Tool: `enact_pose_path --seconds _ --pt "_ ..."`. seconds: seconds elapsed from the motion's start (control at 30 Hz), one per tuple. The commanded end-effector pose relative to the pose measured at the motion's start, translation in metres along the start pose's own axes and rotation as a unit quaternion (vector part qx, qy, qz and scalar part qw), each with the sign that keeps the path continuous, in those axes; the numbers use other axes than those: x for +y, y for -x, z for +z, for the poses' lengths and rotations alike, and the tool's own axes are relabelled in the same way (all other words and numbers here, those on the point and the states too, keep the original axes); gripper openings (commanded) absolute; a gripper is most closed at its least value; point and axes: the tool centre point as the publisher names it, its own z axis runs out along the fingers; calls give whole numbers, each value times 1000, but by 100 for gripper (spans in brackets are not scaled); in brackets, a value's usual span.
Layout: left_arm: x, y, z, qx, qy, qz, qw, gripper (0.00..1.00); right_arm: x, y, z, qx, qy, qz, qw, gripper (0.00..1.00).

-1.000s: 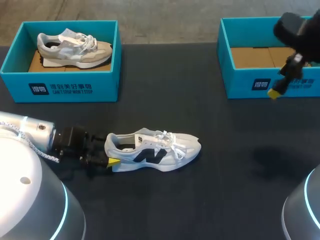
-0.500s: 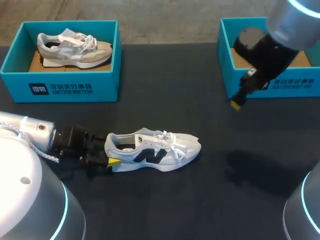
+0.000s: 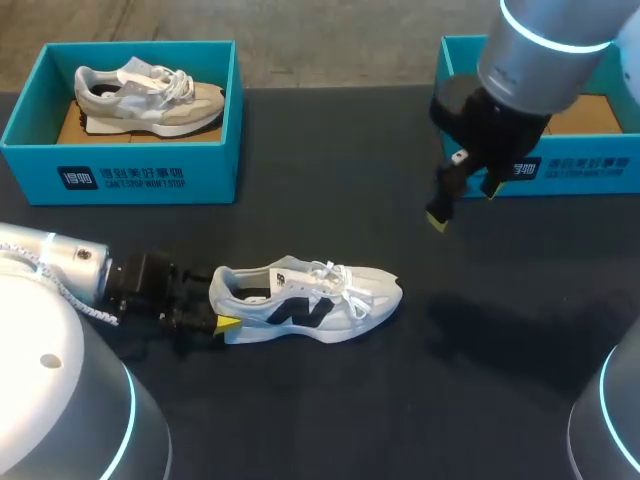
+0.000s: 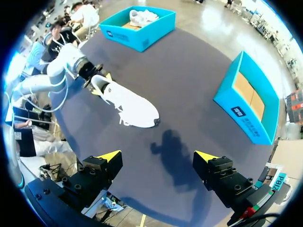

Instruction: Take the shoe out of the shoebox, open the shoe tongue, remove and reinsert the insole, then place the shoe into the shoebox

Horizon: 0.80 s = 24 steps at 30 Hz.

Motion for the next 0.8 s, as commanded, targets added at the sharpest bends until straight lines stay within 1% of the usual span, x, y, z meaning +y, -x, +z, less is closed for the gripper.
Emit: enact_pose_path --seconds 0.03,0.43,0.53,0.57,0.6,0.63,0.67,0.7,0.73,0.8 --pt "3 4 2 1 2 0 1000 0 5 -1 0 -1 -15 1 1000 100" --pt "3 4 2 1 2 0 1000 0 5 -1 0 -1 -15 1 1000 100" --pt "3 4 2 1 2 0 1000 0 11 -6 3 -7 0 50 999 100" --pt "3 4 2 1 2 0 1000 0 13 -8 5 -15 -13 75 997 100" --pt "3 4 2 1 2 0 1000 0 15 -8 6 -14 -3 88 996 100" --pt "3 4 2 1 2 0 1000 0 17 -9 6 -12 -1 94 995 100" --pt "3 4 2 1 2 0 1000 0 19 -11 7 -22 -7 114 993 100" --pt "3 4 2 1 2 0 1000 0 23 -12 8 -28 -5 121 992 100" --pt "3 4 2 1 2 0 1000 0 26 -14 10 -37 -13 135 990 100" --pt "3 4 2 1 2 0 1000 0 33 -18 14 -33 -6 147 989 100"
